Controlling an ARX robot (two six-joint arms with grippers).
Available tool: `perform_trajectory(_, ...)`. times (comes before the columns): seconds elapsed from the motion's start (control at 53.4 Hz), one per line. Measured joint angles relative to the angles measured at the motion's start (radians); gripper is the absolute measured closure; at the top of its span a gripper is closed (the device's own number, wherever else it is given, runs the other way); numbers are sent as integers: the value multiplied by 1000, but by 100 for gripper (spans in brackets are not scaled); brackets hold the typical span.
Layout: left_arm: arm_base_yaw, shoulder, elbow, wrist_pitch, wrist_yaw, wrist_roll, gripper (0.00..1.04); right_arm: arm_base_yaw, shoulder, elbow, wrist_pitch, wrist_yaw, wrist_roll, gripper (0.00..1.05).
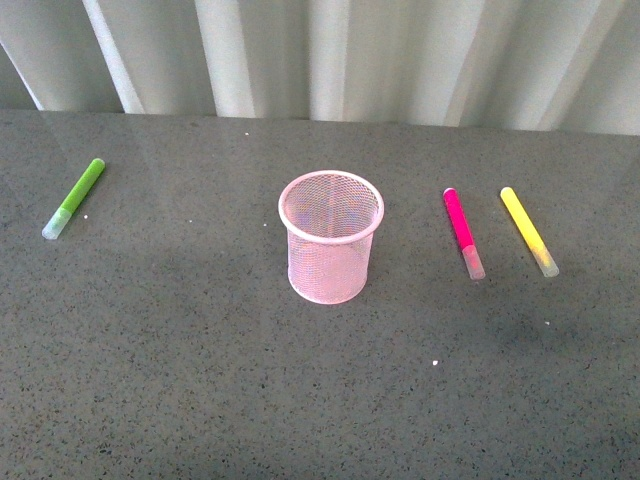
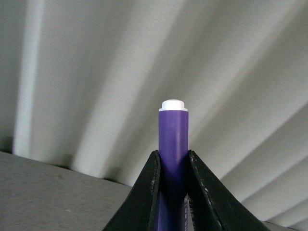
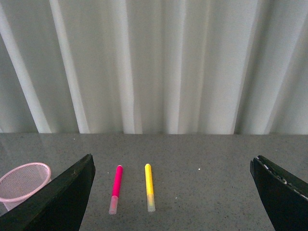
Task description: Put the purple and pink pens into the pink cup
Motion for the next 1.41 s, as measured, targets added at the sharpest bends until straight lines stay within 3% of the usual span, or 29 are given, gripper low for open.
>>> perform_trajectory(0.15, -130, 48, -73, 140, -43, -80, 92, 0, 0, 0, 0, 0, 0, 7)
perform_trajectory(0.337, -193, 201, -85, 311, -46, -140, 92, 0, 0, 0, 0, 0, 0, 7)
perform_trajectory(0.6, -190, 484, -34, 463, -50, -208, 92, 0, 0, 0, 0, 0, 0, 7)
perform_trajectory(0.881, -219, 555, -74, 587, -51, -225, 92, 0, 0, 0, 0, 0, 0, 7)
perform_trajectory(1.405, -225, 711, -49, 638, -84, -262, 92, 0, 0, 0, 0, 0, 0, 7)
